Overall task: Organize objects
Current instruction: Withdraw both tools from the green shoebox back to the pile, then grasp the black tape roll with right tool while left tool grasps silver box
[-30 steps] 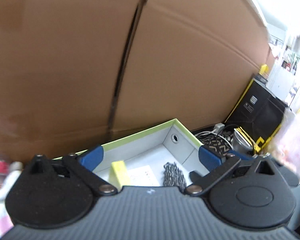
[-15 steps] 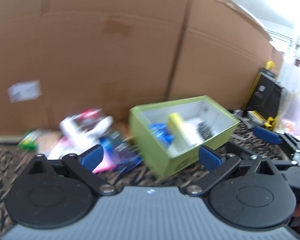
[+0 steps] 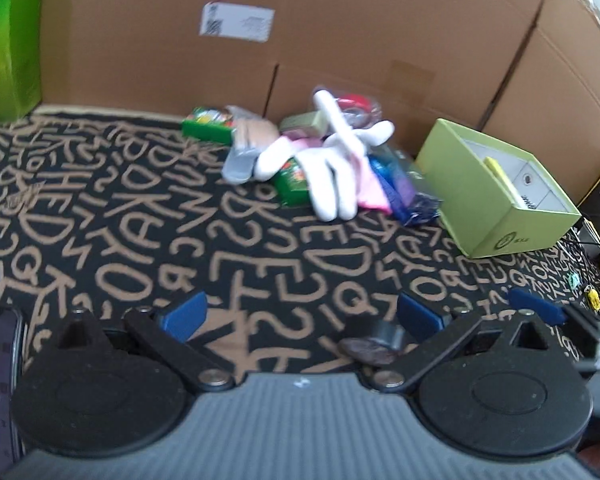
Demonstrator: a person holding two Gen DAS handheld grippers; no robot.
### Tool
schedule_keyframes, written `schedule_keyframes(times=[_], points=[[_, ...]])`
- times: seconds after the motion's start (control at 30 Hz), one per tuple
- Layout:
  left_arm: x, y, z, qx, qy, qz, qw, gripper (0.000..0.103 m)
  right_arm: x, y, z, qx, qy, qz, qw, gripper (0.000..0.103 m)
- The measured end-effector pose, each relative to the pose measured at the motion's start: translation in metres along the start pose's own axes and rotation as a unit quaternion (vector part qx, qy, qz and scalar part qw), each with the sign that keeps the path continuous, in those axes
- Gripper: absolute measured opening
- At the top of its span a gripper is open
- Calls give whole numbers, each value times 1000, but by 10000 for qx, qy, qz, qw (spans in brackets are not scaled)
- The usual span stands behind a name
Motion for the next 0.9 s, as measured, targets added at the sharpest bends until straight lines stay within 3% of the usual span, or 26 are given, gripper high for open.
schedule_keyframes(times=[0.17,0.3,0.37,0.4,0.43,0.73,0.9], points=[[6,-11,-1,-32,46,42,10000,103,-6,-45,33,606,-346,-541,9961,79],[15,-6,4,-123,27,191,9997,103,-9,-64,49,771,-544,-810,9922,68],[20,-1,8,-233,39,290,9993,103,-11,-69,57,760,-667,-854,9912,53],[23,4,10,-270,55,345,9990,103,-12,-71,60,764,-741,-858,9906,31],[27,8,12,-314,76,410,9986,103,-14,-71,61,776,-818,-832,9901,22],[67,80,66,-783,43,631,9949,100,-17,-37,38,96,-651,-329,9973,22],[80,124,111,-494,-32,1073,9930,94,-23,-14,23,-130,-631,-47,9979,22]])
Point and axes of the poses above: each gripper's, at about its wrist camera, not at the fingertips, and z roughly the way its jaws point, y to its right, x to its top, the point moved 3 cm from there along z, roughly the way its jaws point, and after that the axes turned 1 degree about -y, right-handed, at the moved point
